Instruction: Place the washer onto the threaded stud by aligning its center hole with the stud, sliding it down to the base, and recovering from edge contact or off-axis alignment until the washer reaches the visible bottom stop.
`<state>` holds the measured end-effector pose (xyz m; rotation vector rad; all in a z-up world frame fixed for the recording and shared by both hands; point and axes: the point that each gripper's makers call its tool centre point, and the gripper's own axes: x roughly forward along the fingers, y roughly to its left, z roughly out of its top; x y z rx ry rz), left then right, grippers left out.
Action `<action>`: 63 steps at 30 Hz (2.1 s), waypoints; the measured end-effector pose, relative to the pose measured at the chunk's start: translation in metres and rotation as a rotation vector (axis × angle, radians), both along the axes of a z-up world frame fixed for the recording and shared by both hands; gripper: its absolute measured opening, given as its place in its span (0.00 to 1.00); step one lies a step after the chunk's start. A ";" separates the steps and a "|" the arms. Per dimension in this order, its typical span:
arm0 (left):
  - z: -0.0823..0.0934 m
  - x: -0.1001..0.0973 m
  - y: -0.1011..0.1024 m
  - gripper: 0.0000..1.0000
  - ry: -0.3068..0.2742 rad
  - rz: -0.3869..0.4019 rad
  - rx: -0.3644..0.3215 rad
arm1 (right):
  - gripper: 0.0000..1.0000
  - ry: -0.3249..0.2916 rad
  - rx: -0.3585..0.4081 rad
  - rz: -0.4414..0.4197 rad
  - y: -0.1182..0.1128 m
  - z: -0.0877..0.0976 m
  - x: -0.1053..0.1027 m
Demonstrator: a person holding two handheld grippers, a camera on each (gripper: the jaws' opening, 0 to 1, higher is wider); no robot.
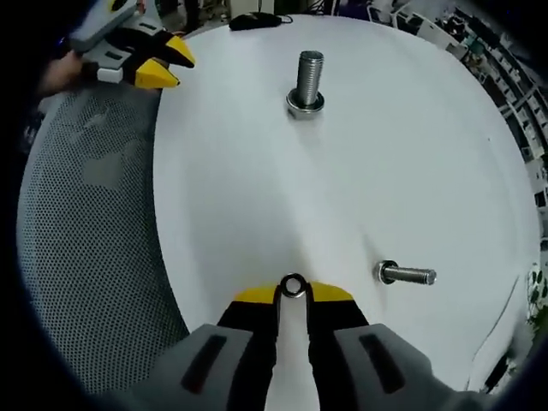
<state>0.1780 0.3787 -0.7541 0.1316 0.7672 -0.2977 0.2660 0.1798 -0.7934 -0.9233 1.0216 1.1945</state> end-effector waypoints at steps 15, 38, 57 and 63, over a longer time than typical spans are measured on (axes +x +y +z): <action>0.000 -0.001 -0.002 0.16 0.001 -0.010 -0.004 | 0.14 -0.021 0.063 -0.093 -0.018 0.029 0.027; 0.000 0.000 -0.001 0.16 0.004 -0.003 -0.009 | 0.14 -0.048 0.124 -0.173 -0.034 0.058 0.064; 0.002 0.001 -0.002 0.15 -0.010 -0.007 -0.017 | 0.14 -0.075 0.165 -0.153 -0.005 0.063 0.070; 0.002 0.000 -0.002 0.15 -0.005 -0.009 -0.018 | 0.14 -0.069 0.159 -0.168 0.000 0.061 0.072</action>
